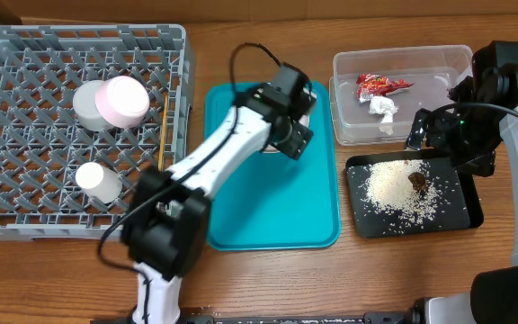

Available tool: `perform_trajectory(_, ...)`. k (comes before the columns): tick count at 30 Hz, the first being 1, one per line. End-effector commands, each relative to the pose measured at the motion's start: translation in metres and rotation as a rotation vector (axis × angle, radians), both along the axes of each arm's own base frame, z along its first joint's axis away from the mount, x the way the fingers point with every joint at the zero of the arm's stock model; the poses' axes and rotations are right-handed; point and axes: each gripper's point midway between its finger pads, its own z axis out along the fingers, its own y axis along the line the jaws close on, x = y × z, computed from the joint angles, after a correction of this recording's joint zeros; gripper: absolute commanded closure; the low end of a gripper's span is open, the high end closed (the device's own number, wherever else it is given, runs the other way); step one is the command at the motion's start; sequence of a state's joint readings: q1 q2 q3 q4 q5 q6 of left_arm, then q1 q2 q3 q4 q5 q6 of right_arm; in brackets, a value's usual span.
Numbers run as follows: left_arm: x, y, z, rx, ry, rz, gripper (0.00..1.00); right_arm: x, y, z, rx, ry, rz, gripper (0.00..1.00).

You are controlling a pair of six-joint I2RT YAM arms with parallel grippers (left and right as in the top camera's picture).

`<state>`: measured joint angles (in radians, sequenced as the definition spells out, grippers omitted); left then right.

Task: Sort waste into correct bins and load items into the dishwasher
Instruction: 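Grasp the white plate on the teal tray with the left gripper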

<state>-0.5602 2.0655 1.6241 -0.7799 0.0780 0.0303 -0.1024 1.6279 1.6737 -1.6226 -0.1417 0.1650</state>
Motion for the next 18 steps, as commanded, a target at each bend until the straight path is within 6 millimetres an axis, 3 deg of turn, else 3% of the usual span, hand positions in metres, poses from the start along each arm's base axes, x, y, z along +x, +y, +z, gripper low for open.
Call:
perform_trajectory(1, -0.004, -0.004, -0.023, 0.043, 0.029, -0.032, 0.28, 0.004, -0.001, 0.011, -0.010, -0.042, -0.009, 0.00)
perform_trajectory(5, -0.017, 0.001, -0.049, 0.094, 0.103, -0.041, 0.34, 0.004, -0.001, 0.011, -0.010, -0.042, -0.009, 0.00)
perform_trajectory(9, -0.030, 0.013, -0.068, 0.157, 0.176, -0.038, 0.53, 0.004, -0.001, 0.011, -0.010, -0.042, -0.009, 0.00)
perform_trajectory(12, -0.036, 0.018, -0.069, 0.178, 0.201, -0.037, 0.76, 0.004, -0.001, 0.011, -0.010, -0.042, -0.009, 0.00)
perform_trajectory(18, -0.036, 0.018, -0.066, 0.178, 0.208, -0.017, 0.96, 0.004, -0.001, 0.011, -0.010, -0.042, -0.009, 0.00)
